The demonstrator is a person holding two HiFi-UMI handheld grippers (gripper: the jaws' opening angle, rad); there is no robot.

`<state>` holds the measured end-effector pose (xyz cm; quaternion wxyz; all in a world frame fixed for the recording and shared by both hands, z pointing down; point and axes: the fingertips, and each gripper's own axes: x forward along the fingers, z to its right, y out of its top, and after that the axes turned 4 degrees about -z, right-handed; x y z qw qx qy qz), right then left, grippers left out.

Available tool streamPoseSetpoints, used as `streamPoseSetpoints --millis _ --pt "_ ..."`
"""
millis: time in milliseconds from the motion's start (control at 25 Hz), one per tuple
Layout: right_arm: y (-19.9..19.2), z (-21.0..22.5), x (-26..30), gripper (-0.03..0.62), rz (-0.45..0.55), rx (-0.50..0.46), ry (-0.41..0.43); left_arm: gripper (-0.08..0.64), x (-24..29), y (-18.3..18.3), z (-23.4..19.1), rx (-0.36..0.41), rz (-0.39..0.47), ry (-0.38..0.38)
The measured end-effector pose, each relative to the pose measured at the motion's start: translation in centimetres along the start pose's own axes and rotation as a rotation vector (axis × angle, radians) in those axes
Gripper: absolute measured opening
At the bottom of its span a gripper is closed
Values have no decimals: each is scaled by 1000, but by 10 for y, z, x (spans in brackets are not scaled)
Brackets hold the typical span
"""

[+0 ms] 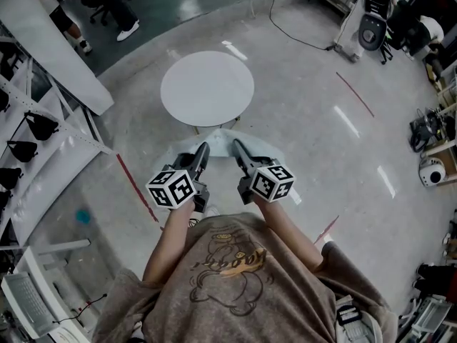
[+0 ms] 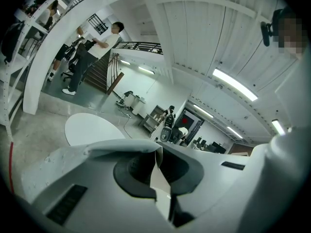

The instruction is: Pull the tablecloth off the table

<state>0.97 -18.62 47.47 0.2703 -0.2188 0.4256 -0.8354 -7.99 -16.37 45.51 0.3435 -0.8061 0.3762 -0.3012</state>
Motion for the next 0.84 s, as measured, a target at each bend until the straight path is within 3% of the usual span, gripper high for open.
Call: streamPoseSetpoints --millis 840 --pt "-4 1 2 29 -20 -3 -13 21 -1 -4 -3 -12 -9 7"
